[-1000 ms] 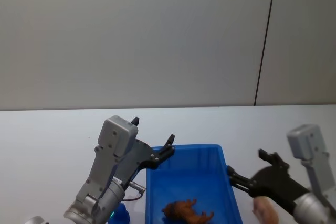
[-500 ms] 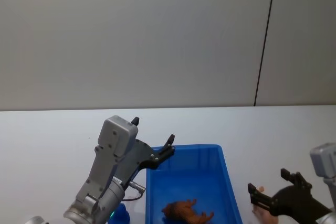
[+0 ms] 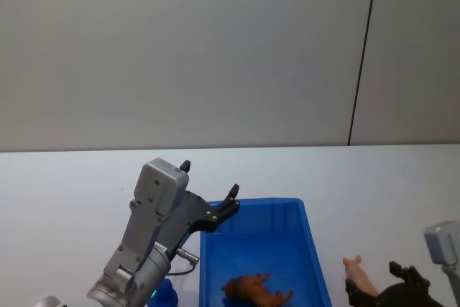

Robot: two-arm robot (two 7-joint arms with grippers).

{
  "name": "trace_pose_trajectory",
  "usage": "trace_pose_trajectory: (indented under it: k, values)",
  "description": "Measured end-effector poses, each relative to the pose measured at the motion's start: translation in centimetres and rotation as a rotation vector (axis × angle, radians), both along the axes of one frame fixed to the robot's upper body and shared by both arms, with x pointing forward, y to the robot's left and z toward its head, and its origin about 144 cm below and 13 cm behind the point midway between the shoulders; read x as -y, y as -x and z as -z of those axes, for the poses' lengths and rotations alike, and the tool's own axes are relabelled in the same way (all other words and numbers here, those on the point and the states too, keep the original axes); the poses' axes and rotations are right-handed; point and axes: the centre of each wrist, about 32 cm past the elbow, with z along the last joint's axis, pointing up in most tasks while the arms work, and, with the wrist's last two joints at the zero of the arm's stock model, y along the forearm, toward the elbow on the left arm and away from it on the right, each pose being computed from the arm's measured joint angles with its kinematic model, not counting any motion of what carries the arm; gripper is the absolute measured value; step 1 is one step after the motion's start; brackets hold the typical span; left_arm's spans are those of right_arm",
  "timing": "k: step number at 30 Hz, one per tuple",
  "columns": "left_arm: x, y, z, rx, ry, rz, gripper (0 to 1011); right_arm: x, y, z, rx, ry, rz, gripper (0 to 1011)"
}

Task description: Pick up the two dolls from the table and place them into the box.

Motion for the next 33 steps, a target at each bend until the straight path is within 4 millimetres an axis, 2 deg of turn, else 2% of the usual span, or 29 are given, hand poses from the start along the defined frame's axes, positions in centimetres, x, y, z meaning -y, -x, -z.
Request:
trace_pose_trajectory:
  k: [4, 9, 13, 17, 18, 21, 24, 28, 33]
  values:
    - [0.0, 0.0, 0.0, 0.0, 0.0, 0.0, 1001, -0.1, -0.1, 0.7, -0.028, -0.002, 0.001, 1001]
    - [0.0, 0.0, 0.0, 0.0, 0.0, 0.0, 1001, -0.1, -0.2, 1.2, -0.052, -0.005, 0.0, 922]
    - [0.0, 0.0, 0.0, 0.0, 0.0, 0.0, 1001, -0.2, -0.2, 1.5, -0.066, -0.008, -0.002, 785]
    - [0.0, 0.0, 0.0, 0.0, 0.0, 0.0, 1001, -0.2, -0.3, 1.6, -0.077, -0.011, -0.003, 704]
    - [0.0, 0.0, 0.0, 0.0, 0.0, 0.0, 1002, -0.2, -0.3, 1.7, -0.08, -0.012, -0.004, 632]
    - [0.0, 0.0, 0.0, 0.0, 0.0, 0.0, 1002, -0.2, -0.3, 1.7, -0.084, -0.015, -0.004, 577]
    - [0.0, 0.0, 0.0, 0.0, 0.0, 0.0, 1002, -0.2, -0.3, 1.8, -0.086, -0.017, -0.004, 434]
    - [0.0, 0.0, 0.0, 0.0, 0.0, 0.0, 1002, -0.2, -0.3, 1.7, -0.085, -0.018, -0.002, 379]
    - [0.0, 0.0, 0.0, 0.0, 0.0, 0.0, 1002, -0.2, -0.4, 1.4, -0.062, -0.015, 0.001, 379]
